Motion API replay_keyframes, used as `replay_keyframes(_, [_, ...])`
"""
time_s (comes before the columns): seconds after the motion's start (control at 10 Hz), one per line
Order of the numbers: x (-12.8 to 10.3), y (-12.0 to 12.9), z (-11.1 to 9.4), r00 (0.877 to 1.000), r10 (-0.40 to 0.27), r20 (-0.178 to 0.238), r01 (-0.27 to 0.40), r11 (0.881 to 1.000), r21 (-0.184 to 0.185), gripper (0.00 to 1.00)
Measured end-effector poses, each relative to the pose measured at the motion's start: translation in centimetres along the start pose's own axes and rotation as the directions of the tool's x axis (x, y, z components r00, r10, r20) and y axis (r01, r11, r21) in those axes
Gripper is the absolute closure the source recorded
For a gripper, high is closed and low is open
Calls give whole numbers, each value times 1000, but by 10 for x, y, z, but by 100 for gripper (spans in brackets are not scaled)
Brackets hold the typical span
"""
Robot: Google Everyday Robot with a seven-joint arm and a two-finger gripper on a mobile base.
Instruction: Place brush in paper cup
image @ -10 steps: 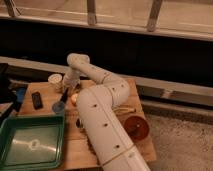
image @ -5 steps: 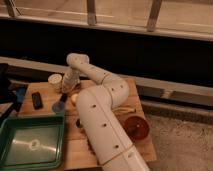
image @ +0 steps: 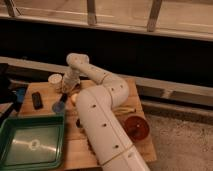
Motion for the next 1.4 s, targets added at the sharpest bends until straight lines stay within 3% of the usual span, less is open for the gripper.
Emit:
replay_keyframes(0.3, [0,-2,0,1000,2,-1,-2,1000,2,24])
replay_keyframes(0.4, [0,-2,1,1000,2,-1,-2,1000,2,21])
replay_keyframes(0.6, [0,0,-7,1000,-5,23,5,1000,4,20])
replay_keyframes(0.8, [-2,6,-37,995,-19,99,18,1000,11,20])
replay_keyframes(1.0, [3,24,-72,989,-28,148,27,1000,10,20])
replay_keyframes(1.2, [3,26,-89,986,-24,168,22,1000,12,20])
replay_keyframes(1.4, [2,26,-88,985,-23,171,21,1000,16,20])
